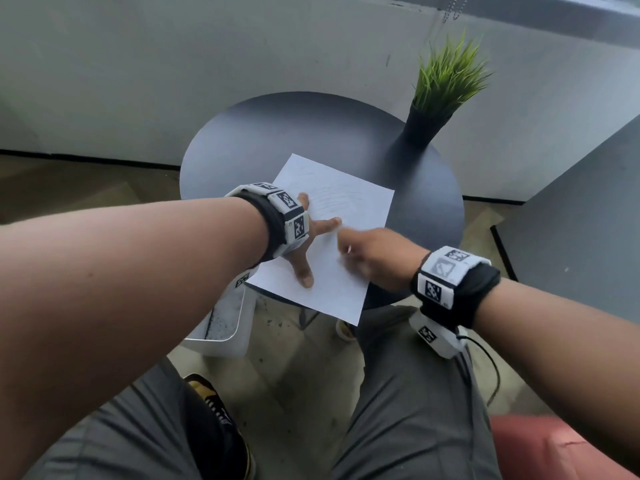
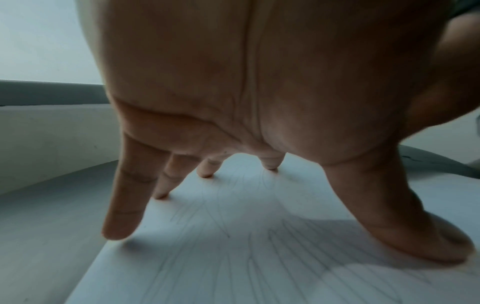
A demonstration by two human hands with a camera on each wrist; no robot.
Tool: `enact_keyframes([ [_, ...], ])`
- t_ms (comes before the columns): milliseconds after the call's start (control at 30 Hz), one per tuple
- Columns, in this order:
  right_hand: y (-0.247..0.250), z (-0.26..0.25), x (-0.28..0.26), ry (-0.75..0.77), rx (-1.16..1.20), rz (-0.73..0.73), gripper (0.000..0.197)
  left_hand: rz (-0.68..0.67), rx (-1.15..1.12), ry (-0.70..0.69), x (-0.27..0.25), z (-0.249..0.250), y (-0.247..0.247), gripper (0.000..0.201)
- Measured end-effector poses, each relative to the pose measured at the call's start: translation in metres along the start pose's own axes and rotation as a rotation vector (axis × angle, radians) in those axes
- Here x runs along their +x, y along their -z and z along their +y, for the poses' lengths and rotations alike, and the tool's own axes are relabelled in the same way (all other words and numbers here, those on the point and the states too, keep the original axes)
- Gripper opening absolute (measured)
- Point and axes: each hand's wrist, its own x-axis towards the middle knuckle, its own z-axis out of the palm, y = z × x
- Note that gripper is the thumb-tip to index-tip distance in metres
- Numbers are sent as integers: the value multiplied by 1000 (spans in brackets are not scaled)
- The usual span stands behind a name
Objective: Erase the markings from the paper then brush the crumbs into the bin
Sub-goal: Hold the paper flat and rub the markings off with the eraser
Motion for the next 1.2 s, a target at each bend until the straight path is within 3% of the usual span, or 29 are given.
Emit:
enact_keyframes([
  [67, 1, -7, -6, 110, 9, -137, 12, 10, 40, -18, 0, 1, 3, 134],
  [200, 15, 18, 13, -117, 57, 93, 13, 41, 97, -38, 1, 4, 6, 134],
  [267, 11, 15, 12, -119, 16, 113, 12, 39, 106, -27, 1, 3, 6, 136],
  [400, 4, -6, -2, 133, 16, -165, 11, 6, 109, -22, -1, 4, 10, 134],
  [567, 17, 18, 11, -153, 72, 124, 11, 2, 121, -39, -4, 10, 12, 128],
  [633, 10, 8, 4, -26, 66, 38, 10, 7, 110, -42, -3, 9, 11, 128],
  [700, 6, -4, -5, 116, 46, -158, 9, 6, 98, -36, -2, 11, 11, 128],
  [733, 9, -2, -5, 120, 45, -188, 10, 7, 92, -32, -1, 11, 10, 129],
  [833, 20, 17, 6, -95, 74, 32, 12, 0, 59, -25, 0, 10, 9, 130],
  [900, 17, 18, 3, -120, 35, 92, 11, -6, 48, -26, 0, 9, 8, 131],
  [1033, 9, -4, -9, 123, -11, -226, 13, -12, 50, -27, 1, 10, 8, 133],
  [1200, 18, 18, 3, -86, 23, 55, 11, -5, 57, -31, 0, 10, 7, 130],
])
